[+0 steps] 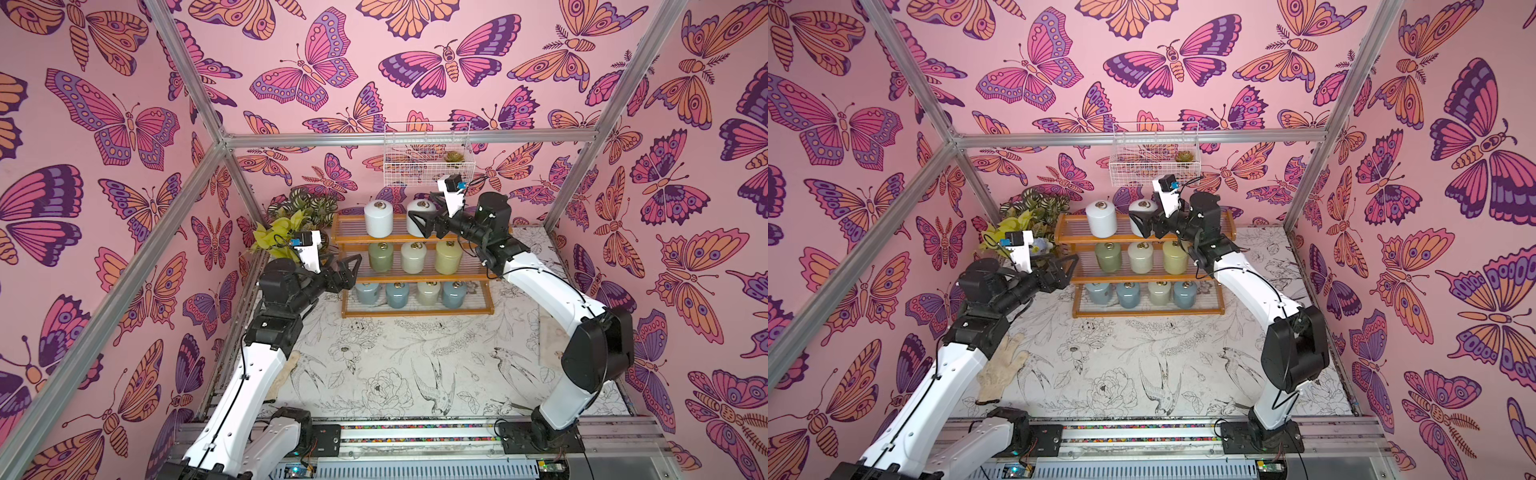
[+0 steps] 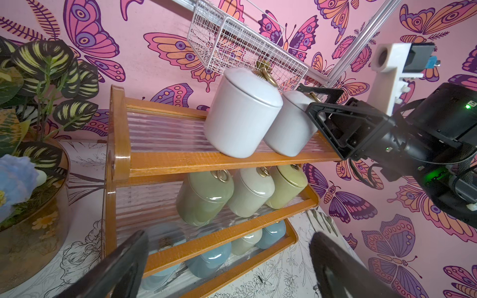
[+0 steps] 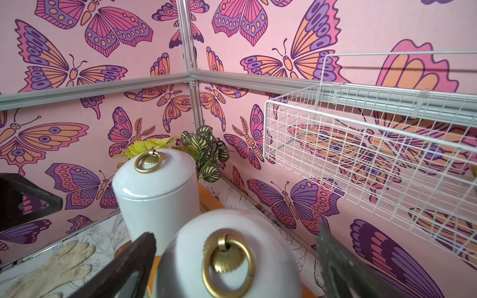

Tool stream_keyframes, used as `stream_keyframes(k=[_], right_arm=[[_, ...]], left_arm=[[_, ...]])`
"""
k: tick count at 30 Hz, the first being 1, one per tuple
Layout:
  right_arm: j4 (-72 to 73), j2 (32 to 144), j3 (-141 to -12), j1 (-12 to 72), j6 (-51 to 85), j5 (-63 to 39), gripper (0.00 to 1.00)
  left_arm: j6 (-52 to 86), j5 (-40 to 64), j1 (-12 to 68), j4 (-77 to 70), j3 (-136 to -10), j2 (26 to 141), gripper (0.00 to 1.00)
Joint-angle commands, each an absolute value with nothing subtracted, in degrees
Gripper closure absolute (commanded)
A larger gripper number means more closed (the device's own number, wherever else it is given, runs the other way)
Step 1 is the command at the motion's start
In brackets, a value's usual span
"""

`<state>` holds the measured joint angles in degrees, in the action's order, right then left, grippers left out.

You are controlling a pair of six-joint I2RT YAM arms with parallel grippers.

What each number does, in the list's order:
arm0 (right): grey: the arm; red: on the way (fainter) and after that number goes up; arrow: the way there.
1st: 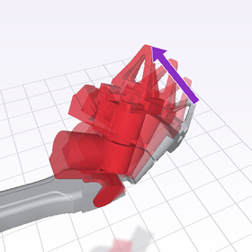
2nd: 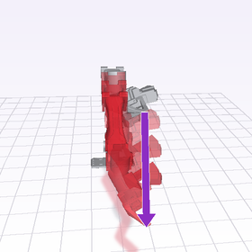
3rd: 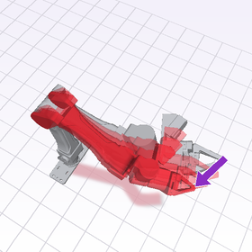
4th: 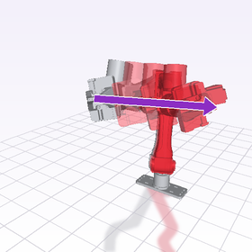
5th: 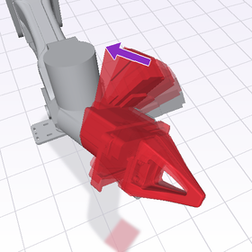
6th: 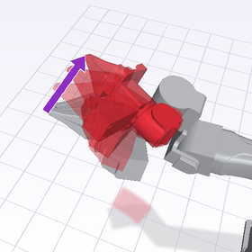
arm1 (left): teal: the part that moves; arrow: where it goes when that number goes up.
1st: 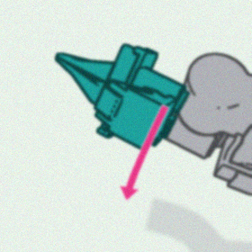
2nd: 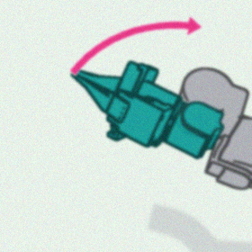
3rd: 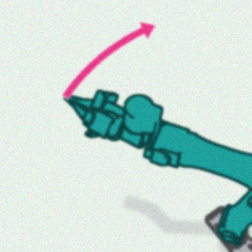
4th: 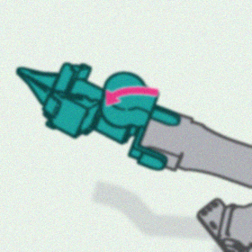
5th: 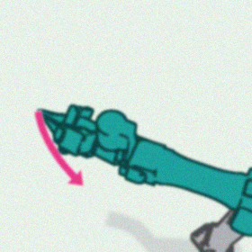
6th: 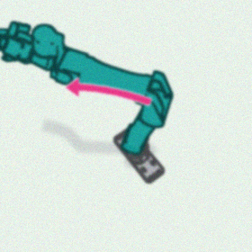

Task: Remove the tea canisters from the shelf
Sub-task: Pick up the tea canister from the shelf.

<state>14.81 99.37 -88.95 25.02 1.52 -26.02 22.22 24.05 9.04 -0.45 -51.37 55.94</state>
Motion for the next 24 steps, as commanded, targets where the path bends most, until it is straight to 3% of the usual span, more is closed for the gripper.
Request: stream_keyframes(k=[1, 12, 24], right_arm=[[13.04, 101.24, -91.67, 25.40, 0.97, -27.82, 0.01], [14.22, 103.90, -92.56, 25.47, 2.18, -26.89, 0.03], [17.22, 104.03, -91.18, 25.49, 2.28, -26.03, 0.38]], left_arm=[[22.85, 23.76, 9.31, -2.29, -50.23, 55.90, 0.00], [22.41, 23.74, 9.29, -2.37, -50.10, 56.45, 0.00], [21.93, 22.29, 9.32, -2.29, -49.92, 56.69, 0.00]])
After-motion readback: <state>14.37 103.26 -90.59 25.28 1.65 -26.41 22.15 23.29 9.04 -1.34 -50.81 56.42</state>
